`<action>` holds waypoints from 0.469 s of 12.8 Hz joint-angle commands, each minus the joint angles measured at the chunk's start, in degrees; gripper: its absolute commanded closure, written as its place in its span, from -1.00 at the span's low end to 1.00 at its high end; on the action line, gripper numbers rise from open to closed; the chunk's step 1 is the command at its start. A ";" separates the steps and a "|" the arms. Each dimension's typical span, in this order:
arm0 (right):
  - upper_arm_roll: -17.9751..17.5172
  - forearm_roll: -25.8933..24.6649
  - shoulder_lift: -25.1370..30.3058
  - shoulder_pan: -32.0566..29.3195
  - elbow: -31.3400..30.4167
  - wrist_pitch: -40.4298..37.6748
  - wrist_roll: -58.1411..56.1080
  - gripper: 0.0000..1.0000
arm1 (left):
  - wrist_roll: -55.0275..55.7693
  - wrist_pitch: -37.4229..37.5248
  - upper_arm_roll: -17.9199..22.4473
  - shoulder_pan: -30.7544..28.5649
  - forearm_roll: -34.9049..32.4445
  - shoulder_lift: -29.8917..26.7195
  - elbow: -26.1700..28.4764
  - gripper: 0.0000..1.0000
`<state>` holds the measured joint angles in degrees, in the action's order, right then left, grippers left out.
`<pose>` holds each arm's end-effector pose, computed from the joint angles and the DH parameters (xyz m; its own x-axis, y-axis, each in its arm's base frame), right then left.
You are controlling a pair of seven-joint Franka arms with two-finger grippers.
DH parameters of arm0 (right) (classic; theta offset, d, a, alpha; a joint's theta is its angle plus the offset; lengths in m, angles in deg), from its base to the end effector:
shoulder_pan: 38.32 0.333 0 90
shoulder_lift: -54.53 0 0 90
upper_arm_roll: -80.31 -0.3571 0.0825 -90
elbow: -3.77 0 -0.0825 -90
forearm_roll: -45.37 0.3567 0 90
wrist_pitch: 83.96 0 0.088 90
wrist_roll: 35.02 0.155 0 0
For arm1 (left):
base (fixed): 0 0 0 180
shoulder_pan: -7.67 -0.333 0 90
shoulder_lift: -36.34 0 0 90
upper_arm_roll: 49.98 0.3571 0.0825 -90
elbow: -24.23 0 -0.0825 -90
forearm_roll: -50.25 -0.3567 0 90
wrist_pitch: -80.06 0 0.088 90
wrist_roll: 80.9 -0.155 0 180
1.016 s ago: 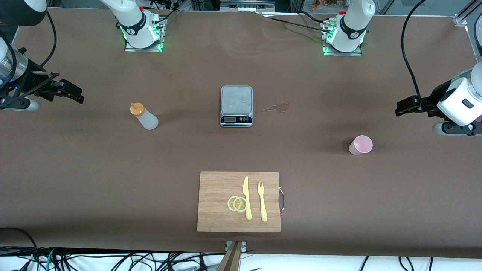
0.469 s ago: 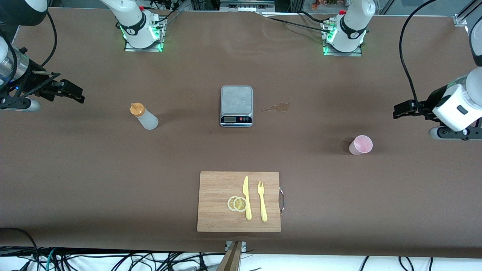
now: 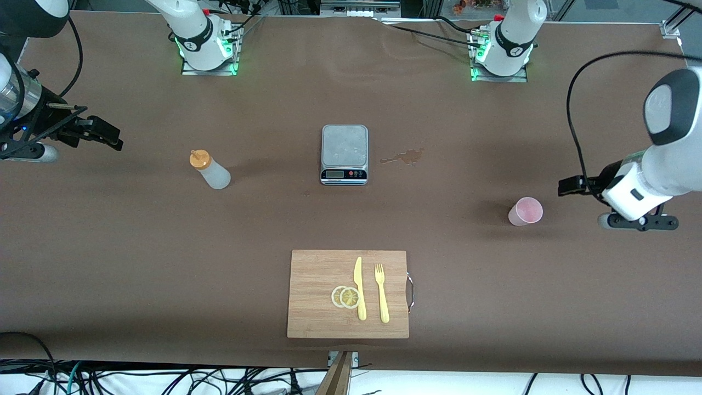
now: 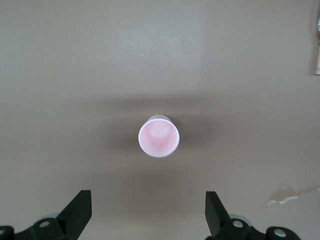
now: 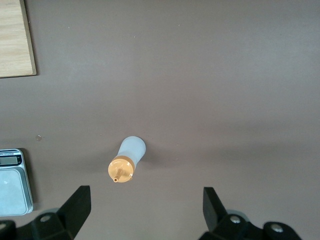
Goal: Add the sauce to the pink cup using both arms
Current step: 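Move the left gripper down to the pink cup and grasp it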
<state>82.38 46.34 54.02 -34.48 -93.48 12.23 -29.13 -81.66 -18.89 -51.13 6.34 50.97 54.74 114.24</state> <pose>0.5336 0.0190 0.5656 0.9969 -0.0737 -0.0290 -0.0741 -0.9972 -0.0136 0.6168 0.0015 0.4441 0.9864 -0.0082 -0.1641 -0.0049 -0.9998 0.0204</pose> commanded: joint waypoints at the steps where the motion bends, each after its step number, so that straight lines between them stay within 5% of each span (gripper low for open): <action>1: -0.31 0.52 -0.02 -0.15 0.75 -0.31 -0.97 -0.99 | -1.52 -5.62 0.35 -0.86 -1.16 1.72 3.41 -1.00; 6: -0.40 2.02 0.07 -0.15 0.75 -1.01 -1.06 -0.99 | -5.91 -20.72 1.93 -1.30 -1.08 4.63 12.62 -1.00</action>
<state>82.04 47.21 54.04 -34.45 -93.47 12.18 -29.33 -84.45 -34.37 -49.61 5.46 50.94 59.57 122.70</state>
